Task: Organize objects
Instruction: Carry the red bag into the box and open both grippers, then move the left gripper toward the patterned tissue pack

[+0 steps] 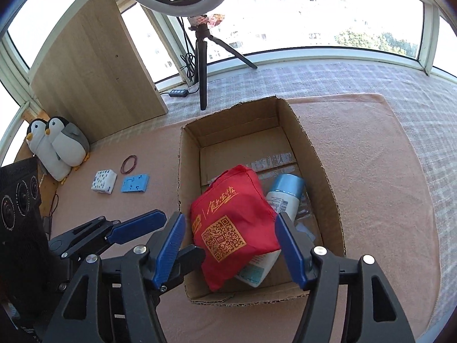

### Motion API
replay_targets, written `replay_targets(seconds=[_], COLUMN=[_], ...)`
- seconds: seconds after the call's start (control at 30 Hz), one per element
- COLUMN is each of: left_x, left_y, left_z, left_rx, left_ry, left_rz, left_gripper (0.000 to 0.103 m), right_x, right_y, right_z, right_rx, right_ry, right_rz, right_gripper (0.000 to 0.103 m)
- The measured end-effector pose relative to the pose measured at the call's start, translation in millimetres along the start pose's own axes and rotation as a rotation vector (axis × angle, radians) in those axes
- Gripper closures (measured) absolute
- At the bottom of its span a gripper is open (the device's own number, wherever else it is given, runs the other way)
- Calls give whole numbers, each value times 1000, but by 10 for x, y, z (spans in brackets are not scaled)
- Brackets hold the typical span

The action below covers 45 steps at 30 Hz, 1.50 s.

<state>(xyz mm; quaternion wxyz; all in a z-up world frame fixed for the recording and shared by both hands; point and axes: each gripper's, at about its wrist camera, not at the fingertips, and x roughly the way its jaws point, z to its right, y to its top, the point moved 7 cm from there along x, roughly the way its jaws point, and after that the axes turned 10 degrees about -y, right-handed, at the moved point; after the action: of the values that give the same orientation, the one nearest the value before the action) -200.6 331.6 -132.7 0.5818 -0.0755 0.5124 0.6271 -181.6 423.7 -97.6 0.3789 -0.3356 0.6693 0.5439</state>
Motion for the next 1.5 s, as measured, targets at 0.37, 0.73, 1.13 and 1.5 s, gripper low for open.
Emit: replay_targets(seconds=[0.37, 0.73, 1.13, 1.5], left_x=[-782, -1635, -2351, -2051], left_y=[-216, -615, -733, -184], left_z=[-450, -1463, -2730, -3126], left_rx=[26, -101, -233, -220], left_ry=[28, 74, 156, 233], left_rz=[29, 65, 129, 105], left_gripper=[40, 39, 39, 40], right_x=[-84, -29, 147, 273], right_y=[-94, -255, -349, -226], right_z=[-544, -1356, -1861, -2066], right_rx=[-21, -107, -39, -99], right_ry=[-23, -72, -3, 24], right_rz=[24, 69, 6, -17], right_gripper=[41, 41, 41, 41])
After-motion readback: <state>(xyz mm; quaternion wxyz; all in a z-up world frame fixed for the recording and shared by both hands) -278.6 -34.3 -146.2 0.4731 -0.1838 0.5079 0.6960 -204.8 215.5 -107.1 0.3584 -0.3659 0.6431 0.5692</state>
